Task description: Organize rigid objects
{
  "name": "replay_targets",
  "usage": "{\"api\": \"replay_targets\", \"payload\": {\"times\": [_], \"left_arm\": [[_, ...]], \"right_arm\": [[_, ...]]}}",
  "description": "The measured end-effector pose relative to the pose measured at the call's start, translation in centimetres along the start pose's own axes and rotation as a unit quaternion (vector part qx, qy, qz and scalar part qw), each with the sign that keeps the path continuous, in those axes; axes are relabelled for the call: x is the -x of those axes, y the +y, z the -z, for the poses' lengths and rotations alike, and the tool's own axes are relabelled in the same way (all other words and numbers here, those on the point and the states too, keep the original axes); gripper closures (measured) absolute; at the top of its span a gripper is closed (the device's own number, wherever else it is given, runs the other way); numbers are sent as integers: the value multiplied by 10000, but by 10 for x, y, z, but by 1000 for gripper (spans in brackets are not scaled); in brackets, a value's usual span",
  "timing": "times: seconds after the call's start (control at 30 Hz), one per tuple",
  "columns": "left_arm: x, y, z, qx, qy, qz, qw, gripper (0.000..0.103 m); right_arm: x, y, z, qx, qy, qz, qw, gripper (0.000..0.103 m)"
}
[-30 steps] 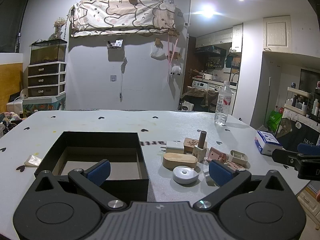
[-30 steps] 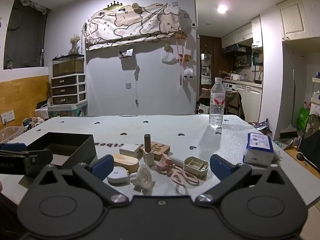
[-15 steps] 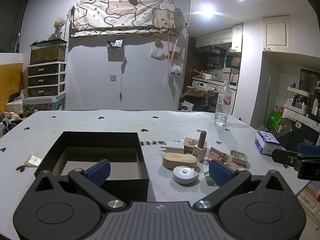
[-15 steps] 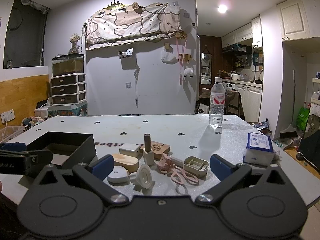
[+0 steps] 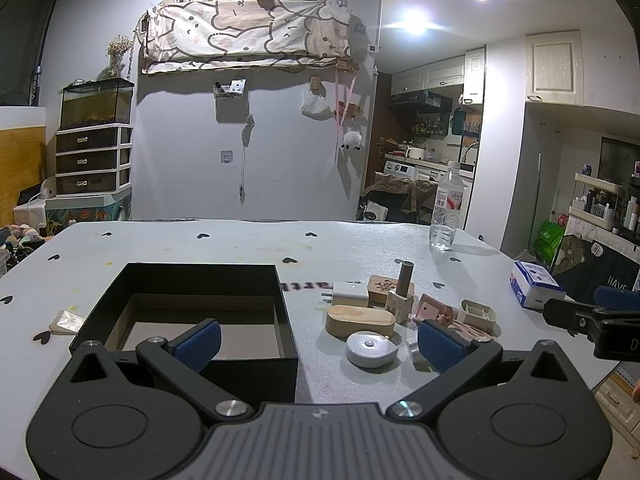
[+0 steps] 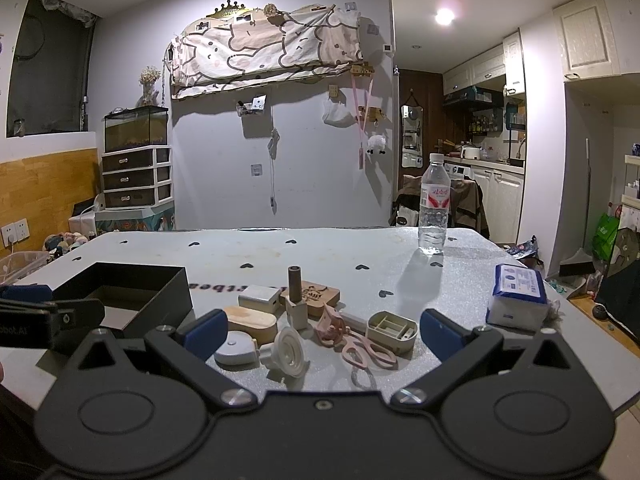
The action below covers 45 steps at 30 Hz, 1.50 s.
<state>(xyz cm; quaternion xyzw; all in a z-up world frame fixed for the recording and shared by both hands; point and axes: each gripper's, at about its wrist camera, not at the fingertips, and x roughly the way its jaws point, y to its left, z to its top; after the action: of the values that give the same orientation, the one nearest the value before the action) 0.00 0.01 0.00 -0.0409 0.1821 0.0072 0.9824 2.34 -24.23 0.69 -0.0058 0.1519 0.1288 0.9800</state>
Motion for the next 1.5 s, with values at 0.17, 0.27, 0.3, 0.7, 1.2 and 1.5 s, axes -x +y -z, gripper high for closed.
{"api": "replay_targets", "payload": {"times": [0.17,0.27,0.3,0.7,1.2,1.5], "left_arm": [[0,0,0,-2,-2,0,10000,0],[0,0,0,-1,0,-1,10000,0],[0,0,0,-1,0,0,10000,0],[0,0,0,-4,-1,-2,10000,0],[0,0,0,-3,0,-2,10000,0],[2,11,-1,166,-11,-108,9998,0]], "right_arm": [[0,0,0,0,0,2,10000,0],[0,0,0,1,5,1,10000,0],[0,0,0,-1,3,0,10000,0],[0,0,0,1,5,7,10000,0],[0,0,1,8,1,2,10000,0],[-1,-1,2,80,26,-52,10000,0]]}}
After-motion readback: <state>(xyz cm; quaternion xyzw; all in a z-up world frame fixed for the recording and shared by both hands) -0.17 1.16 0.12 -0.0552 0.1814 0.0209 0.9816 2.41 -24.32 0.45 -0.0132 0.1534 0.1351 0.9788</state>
